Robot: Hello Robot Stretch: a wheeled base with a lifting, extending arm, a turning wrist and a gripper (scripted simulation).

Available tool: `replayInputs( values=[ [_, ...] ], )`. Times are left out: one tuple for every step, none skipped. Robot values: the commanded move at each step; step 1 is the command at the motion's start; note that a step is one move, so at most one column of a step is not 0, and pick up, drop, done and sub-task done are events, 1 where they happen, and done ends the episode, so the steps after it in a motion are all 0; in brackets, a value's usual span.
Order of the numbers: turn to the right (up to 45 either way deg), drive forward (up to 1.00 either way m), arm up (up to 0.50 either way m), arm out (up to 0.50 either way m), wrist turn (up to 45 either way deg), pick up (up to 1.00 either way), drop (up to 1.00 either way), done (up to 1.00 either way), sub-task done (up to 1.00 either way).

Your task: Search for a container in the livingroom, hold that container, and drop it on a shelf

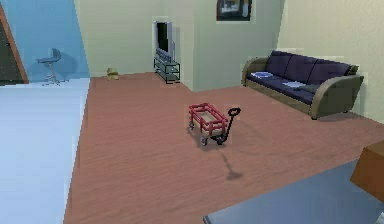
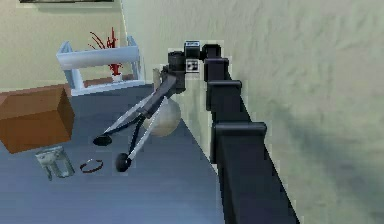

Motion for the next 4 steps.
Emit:
replayInputs(
  values=[
    [0.0,0.00,0.00,0.00,45.0,0.00,0.00,0.00,0.00],
    [0.0,0.00,0.00,0.00,45.0,0.00,0.00,0.00,0.00],
    [0.0,0.00,0.00,0.00,12.0,0.00,0.00,0.00,0.00],
    [0.0,0.00,-0.16,0.00,0.0,0.00,0.00,0.00,0.00]
  ],
)
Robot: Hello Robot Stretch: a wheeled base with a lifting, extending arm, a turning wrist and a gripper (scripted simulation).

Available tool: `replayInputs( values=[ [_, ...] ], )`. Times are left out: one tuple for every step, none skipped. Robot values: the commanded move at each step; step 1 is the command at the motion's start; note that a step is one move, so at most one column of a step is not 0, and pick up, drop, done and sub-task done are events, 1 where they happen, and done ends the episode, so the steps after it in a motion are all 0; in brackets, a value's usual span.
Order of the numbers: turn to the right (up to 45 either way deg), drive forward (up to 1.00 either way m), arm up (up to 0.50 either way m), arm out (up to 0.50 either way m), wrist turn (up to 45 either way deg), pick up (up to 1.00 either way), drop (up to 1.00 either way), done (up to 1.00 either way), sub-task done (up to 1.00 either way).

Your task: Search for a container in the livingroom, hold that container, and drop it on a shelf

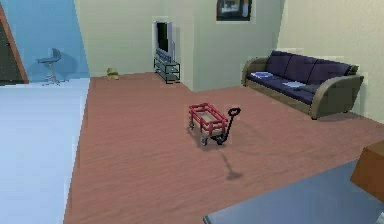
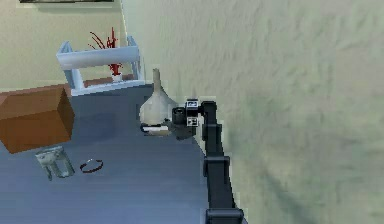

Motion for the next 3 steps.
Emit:
replayInputs(
  values=[
    [0.0,0.00,0.00,0.00,0.0,1.00,0.00,0.00,0.00],
    [0.0,0.00,0.10,0.00,0.0,0.00,0.00,0.00,0.00],
    [0.0,0.00,0.06,0.00,0.0,0.00,0.00,0.00,0.00]
  ],
)
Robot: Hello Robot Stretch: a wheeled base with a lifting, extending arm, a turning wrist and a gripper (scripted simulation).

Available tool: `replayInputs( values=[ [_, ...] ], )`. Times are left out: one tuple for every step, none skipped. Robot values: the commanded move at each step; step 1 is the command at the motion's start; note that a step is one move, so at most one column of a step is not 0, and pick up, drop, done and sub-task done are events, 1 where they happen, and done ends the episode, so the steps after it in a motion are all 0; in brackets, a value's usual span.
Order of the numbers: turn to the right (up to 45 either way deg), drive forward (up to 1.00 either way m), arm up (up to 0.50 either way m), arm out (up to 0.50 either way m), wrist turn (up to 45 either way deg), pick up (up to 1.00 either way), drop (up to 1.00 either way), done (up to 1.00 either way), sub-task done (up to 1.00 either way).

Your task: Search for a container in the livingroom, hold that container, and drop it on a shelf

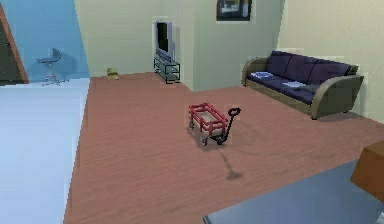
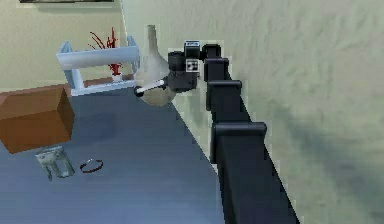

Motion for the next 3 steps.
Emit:
replayInputs(
  values=[
    [0.0,0.00,0.00,0.00,-45.0,0.00,0.00,0.00,0.00],
    [0.0,0.00,0.00,0.00,-45.0,0.00,0.00,0.00,0.00],
    [0.0,0.00,0.00,0.00,-6.0,0.00,0.00,0.00,0.00]
  ],
)
